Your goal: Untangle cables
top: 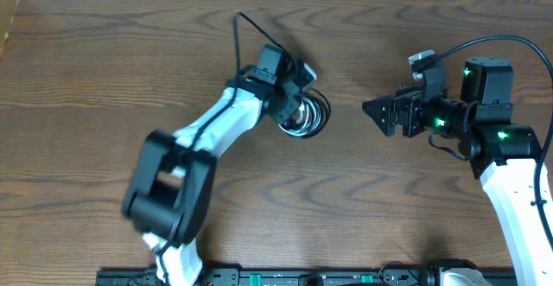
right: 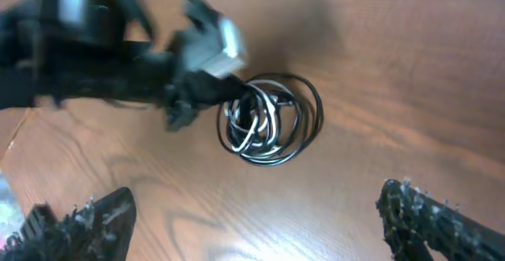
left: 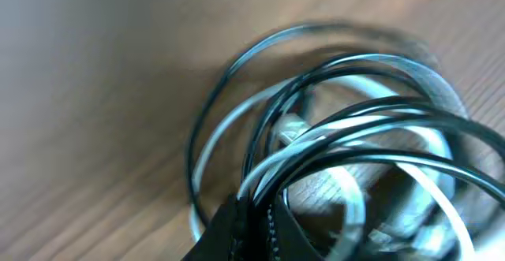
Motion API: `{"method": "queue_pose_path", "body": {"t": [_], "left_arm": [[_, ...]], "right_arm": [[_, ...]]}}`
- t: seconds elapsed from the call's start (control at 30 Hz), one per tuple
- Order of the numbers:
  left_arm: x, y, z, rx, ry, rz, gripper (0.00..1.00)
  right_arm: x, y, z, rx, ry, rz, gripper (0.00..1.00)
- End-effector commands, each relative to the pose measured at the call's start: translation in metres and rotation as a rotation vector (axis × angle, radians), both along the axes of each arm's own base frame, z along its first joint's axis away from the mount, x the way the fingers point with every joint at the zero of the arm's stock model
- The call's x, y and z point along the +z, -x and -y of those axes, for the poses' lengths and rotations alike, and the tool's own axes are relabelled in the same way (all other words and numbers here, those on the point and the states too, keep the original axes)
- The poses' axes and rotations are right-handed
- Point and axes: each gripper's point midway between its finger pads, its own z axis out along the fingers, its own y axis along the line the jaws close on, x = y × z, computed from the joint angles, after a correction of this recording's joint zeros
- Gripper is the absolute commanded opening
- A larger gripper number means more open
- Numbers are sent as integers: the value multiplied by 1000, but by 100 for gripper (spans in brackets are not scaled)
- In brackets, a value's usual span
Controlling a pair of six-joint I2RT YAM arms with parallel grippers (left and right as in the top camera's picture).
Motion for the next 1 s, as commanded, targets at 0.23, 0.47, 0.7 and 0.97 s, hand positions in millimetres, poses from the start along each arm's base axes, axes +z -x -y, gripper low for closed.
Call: {"method": "queue_pose_path", "body": {"t": [0.23,0.47,0.7,0.97], "left_arm": [[194,45,-1,191,416,122,7],[184,48,1,240,440,50,7],[190,42,-7,301,481,42,7],[293,53,-27,219,954,-78,7]], "right_arm": [[27,-22,-28,-148,-101,7,81],[21,-27,-48,-139,-100,7,76],[-6,-42,-55,-142,-92,-54,74],[-30,-56,-59,-158,-98,-103,72]]}}
